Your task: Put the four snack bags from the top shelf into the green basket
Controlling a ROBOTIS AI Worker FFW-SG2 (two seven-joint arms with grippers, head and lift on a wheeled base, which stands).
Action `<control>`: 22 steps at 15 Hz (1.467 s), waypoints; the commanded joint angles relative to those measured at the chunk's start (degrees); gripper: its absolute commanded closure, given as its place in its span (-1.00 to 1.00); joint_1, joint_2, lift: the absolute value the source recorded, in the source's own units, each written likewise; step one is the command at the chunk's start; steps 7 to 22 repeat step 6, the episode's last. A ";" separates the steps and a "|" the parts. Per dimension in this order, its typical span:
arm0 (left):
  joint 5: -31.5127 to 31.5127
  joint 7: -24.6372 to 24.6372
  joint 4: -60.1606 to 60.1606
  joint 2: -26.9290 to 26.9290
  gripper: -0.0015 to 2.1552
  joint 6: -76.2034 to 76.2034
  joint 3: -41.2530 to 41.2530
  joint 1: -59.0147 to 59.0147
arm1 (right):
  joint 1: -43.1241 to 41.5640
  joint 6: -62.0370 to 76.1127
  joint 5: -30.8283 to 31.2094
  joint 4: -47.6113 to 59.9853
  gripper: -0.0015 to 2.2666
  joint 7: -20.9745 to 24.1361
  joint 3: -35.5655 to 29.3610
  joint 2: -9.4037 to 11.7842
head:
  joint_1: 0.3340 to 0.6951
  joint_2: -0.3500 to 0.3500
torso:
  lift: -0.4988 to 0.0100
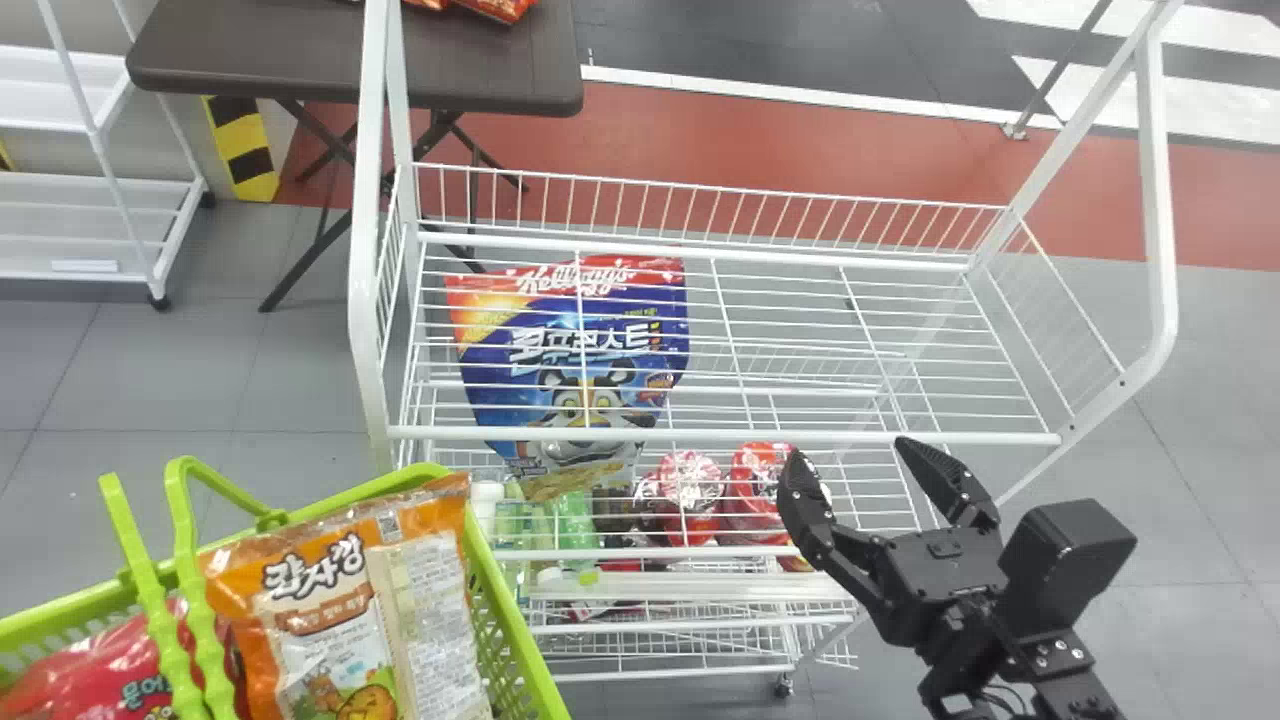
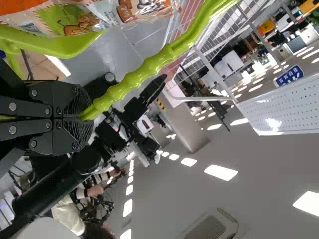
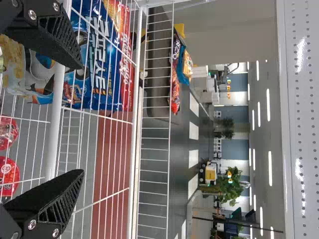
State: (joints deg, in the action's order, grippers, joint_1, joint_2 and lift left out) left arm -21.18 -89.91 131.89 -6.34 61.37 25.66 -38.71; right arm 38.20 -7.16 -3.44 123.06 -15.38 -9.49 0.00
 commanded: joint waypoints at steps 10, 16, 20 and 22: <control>0.17 -0.66 0.13 0.01 0.99 -0.23 0.01 -1.19 | 1.36 -0.89 -0.25 0.69 -0.93 0.00 0.35 -0.05 | 1.00 -0.57 | 0.94; 0.17 -0.66 0.13 0.01 0.99 -0.23 0.01 -1.19 | 1.36 -0.89 -0.25 0.69 -0.93 0.00 0.35 -0.05 | 1.00 -0.57 | 0.94; 0.17 -0.66 0.13 0.01 0.99 -0.23 0.01 -1.19 | 1.36 -0.89 -0.25 0.69 -0.93 0.00 0.35 -0.05 | 1.00 -0.57 | 0.94; 0.17 -0.66 0.13 0.01 0.99 -0.23 0.01 -1.19 | 1.36 -0.89 -0.25 0.69 -0.93 0.00 0.35 -0.05 | 1.00 -0.57 | 0.94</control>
